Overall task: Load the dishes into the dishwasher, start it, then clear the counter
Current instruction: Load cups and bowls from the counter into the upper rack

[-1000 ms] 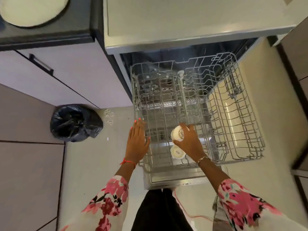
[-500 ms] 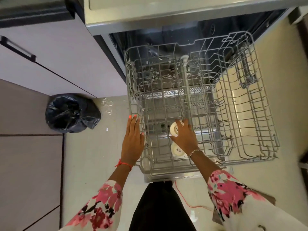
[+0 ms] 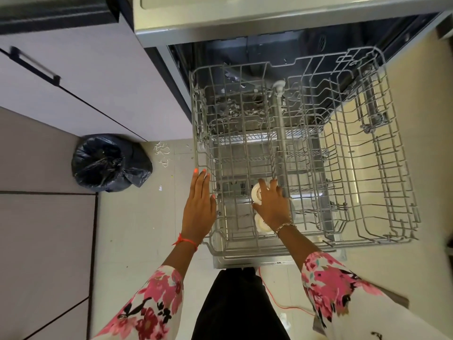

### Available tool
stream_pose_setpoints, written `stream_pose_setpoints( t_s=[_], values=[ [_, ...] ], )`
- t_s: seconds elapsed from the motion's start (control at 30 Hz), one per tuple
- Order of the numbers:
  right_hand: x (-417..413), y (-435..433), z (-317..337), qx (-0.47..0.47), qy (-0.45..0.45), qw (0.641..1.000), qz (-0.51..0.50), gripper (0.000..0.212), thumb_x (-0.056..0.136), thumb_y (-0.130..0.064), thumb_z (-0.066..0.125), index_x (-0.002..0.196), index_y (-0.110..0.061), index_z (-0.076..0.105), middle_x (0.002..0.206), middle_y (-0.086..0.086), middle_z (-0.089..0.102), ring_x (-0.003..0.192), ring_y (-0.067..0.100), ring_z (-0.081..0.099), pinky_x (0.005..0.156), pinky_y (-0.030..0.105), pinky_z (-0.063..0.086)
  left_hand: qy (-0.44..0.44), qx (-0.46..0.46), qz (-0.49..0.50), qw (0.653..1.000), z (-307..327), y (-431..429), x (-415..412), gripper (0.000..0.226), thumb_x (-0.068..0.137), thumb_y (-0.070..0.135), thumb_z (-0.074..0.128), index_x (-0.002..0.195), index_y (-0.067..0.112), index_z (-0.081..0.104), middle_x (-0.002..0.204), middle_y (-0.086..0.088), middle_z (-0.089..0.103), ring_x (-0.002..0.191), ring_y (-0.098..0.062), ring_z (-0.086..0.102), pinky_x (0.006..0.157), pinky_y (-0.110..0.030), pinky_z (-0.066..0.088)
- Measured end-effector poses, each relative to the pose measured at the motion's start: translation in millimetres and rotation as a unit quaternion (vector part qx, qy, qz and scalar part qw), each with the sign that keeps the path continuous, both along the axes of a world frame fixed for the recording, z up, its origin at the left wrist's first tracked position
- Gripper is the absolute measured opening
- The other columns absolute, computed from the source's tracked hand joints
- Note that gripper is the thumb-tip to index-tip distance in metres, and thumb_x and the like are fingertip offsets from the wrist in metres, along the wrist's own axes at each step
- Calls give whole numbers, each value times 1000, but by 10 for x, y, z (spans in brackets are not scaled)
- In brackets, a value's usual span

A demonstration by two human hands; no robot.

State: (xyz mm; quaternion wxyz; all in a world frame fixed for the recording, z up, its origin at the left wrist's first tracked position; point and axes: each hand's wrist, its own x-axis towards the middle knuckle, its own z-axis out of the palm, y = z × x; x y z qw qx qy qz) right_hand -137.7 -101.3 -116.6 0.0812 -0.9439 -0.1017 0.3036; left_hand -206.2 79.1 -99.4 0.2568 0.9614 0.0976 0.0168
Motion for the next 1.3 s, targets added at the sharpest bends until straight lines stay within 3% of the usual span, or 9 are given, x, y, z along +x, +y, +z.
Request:
stream_pose_setpoints(
  t_s=[0.33,0.53,0.67,0.8,0.9,1.0,1.1,1.2,1.3],
  values=[
    [14,-3,-9,4,16,1000,-20,82,82,-39,64,146,-18,17,147,14,21,130,36,31,92,42,46,-1,-3,-3,1000,9,1,-4,50,91,9,48,137,-4,36,149,-19,29,140,-25,14,107,-41,31],
    [8,-48,109,-2,-16,999,-32,80,83,-52,58,143,-13,23,145,15,27,129,35,33,98,43,40,15,9,-33,999,38,44,-32,49,93,16,40,139,-2,34,149,-19,28,140,-27,13,111,-43,23],
    [27,-36,348,16,-38,999,-16,72,86,-50,54,140,-9,29,143,15,32,131,33,33,103,42,37,21,9,-54,998,195,127,-178,50,95,27,31,139,4,35,151,-15,25,142,-24,11,114,-41,17],
    [6,137,721,28,-27,997,70,62,92,-44,47,139,-6,33,143,16,34,133,30,32,106,38,31,29,26,-65,997,422,353,-429,51,93,33,32,134,4,42,147,-16,34,140,-29,19,111,-48,25],
    [-119,458,1069,30,-34,988,145,57,98,-38,40,141,-3,28,150,16,26,138,28,28,110,36,26,21,37,-46,998,663,610,-666,53,92,35,34,135,4,41,145,-14,39,139,-27,24,110,-49,29],
    [-270,913,1341,57,-38,983,171,55,98,-35,40,141,-3,28,150,14,26,134,29,34,108,37,30,9,53,-48,997,882,978,-884,51,92,35,38,133,6,40,143,-14,41,137,-24,26,111,-43,28],
    [-368,1461,1514,99,-54,974,195,53,97,-32,43,139,-2,31,149,14,28,134,28,34,108,34,29,7,57,-31,998,1064,1467,-1038,53,91,36,39,131,3,45,141,-15,44,134,-28,32,111,-34,17],
    [-452,2138,1676,129,-73,966,211,51,97,-26,44,139,-2,31,151,12,26,140,24,25,112,29,21,11,56,-11,998,1201,2108,-1239,56,91,39,37,132,2,46,144,-14,40,137,-24,25,114,-28,5],
    [-495,2823,1805,147,-102,958,225,48,97,-27,44,137,-2,34,147,13,31,137,24,30,111,27,22,0,56,9,998,1372,2800,-1356,64,89,45,31,136,4,42,149,-9,30,142,-23,17,118,-30,3]
  ],
)
